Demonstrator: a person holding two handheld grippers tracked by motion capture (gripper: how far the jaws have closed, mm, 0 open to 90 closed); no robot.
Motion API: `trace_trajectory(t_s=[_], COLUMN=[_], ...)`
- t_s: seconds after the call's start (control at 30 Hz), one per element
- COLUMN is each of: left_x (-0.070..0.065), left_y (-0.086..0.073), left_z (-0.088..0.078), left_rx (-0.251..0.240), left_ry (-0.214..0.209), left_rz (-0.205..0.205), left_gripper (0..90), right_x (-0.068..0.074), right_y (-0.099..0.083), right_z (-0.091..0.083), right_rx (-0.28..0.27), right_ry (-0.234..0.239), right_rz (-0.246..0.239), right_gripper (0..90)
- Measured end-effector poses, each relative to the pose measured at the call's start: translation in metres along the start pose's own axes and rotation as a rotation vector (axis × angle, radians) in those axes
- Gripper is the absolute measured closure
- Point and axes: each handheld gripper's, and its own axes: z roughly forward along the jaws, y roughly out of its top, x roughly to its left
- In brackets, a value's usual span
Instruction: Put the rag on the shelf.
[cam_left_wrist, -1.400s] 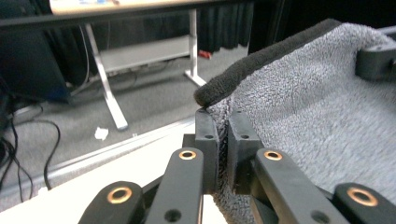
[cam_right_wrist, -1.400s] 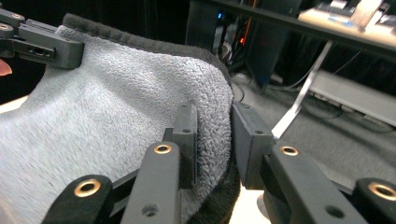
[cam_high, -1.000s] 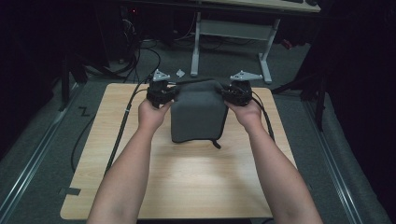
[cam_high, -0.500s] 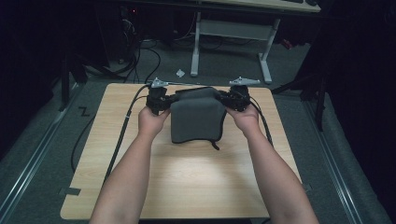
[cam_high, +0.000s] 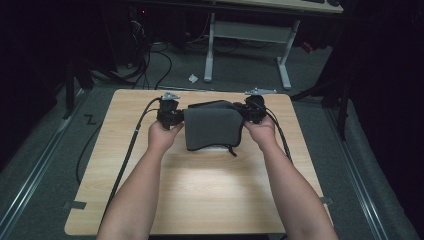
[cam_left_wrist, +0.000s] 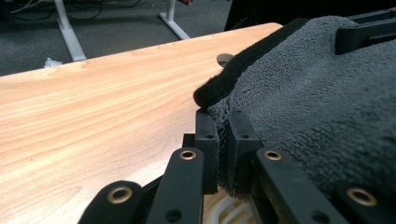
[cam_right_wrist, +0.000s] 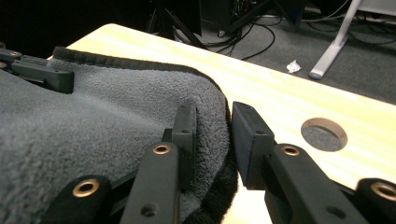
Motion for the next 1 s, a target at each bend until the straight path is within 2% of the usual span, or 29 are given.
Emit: trace_trajectory(t_s=[0.17, 0.23, 0.3, 0.37, 0.6, 0.77, 0.83, 1.0], left_x=[0.0, 0.001, 0.003, 0.003, 0.0, 0.003, 0.004, 0.009], left_y=[-0.004, -0.006, -0.007, -0.008, -0.006, -0.006, -0.006, -0.005], left_z=[0.0, 0.0, -0.001, -0.002, -0.005, -0.007, -0.008, -0.015], left_rx=[0.01, 0.013, 0.014, 0.017, 0.018, 0.016, 0.015, -0.016], left_ry=[-0.014, -0.025, -0.031, -0.032, -0.016, -0.001, 0.017, 0.046], left_rz=[-0.011, -0.021, -0.036, -0.042, -0.035, -0.044, -0.047, -0.07], left_gripper=[84.5, 84.1, 82.9, 80.6, 77.7, 72.6, 69.1, 62.7], right_x=[-0.002, -0.002, -0.004, -0.005, -0.012, -0.015, -0.016, -0.017], right_y=[-0.002, -0.001, 0.0, 0.001, 0.006, 0.006, 0.006, 0.006], right_z=[0.0, -0.002, -0.004, -0.008, -0.019, -0.022, -0.022, -0.026], right_rx=[0.001, 0.002, -0.005, -0.012, -0.055, -0.049, -0.046, -0.05], right_ry=[-0.018, -0.051, -0.055, -0.08, -0.115, -0.126, -0.129, -0.134], right_rz=[0.015, 0.016, 0.021, 0.015, 0.029, 0.024, 0.024, 0.02], right_gripper=[63.8, 58.6, 56.9, 55.9, 52.3, 52.2, 52.2, 52.1])
